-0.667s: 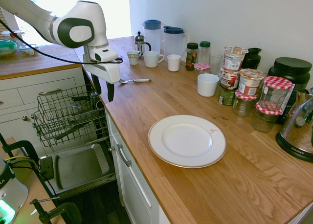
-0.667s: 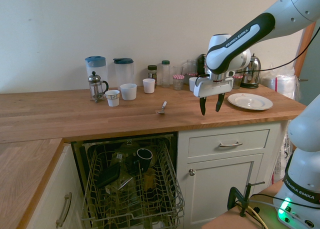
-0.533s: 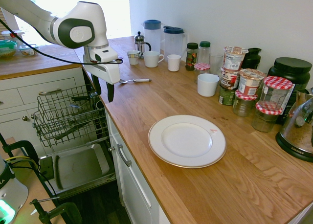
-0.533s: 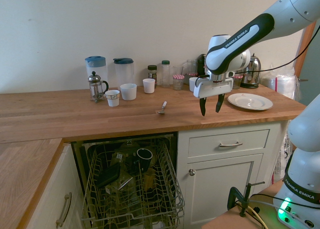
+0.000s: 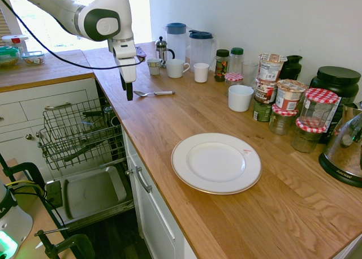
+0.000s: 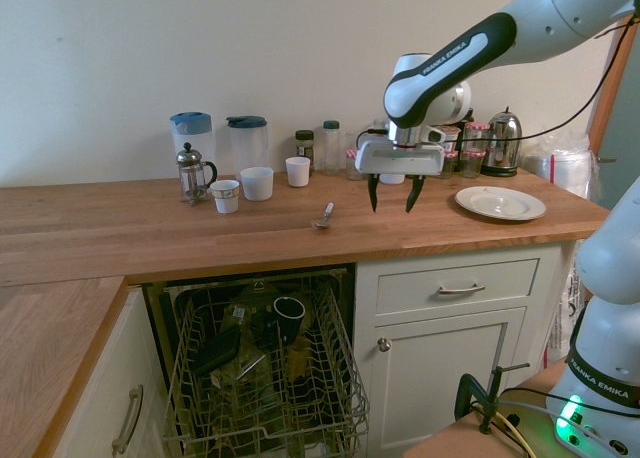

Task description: Put the spoon in the dishwasher

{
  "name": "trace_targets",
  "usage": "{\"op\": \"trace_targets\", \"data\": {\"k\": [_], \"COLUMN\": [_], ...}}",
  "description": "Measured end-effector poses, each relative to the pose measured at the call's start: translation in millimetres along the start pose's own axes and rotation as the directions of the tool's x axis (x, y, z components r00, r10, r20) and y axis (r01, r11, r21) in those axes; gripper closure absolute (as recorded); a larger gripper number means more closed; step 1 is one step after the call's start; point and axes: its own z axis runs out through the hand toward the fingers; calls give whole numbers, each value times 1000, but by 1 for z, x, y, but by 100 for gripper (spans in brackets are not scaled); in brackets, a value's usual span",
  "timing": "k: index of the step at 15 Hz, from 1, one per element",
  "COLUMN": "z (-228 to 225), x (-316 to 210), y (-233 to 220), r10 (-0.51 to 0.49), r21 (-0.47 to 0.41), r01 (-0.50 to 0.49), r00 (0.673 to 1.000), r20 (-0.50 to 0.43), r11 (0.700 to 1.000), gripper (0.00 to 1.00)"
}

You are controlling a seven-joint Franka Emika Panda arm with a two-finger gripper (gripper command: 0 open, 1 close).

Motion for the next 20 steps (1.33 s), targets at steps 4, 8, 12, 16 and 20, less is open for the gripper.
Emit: {"op": "trace_targets", "data": {"k": [4, 8, 12, 16, 20], "z": [13, 47, 60, 78, 87], "x": [-7, -31, -30, -27, -25], "y": [-71, -119, -138, -145, -147], "r10": [238, 365, 402, 408, 416], "r21": [64, 79, 68, 54, 41], "r01": [-234, -359, -396, -405, -415], "r00": [969, 925, 907, 904, 900], "r20": [-59, -108, -123, -129, -129], "r11": [970, 930, 916, 913, 909], "gripper": [0, 0, 0, 0, 100]}}
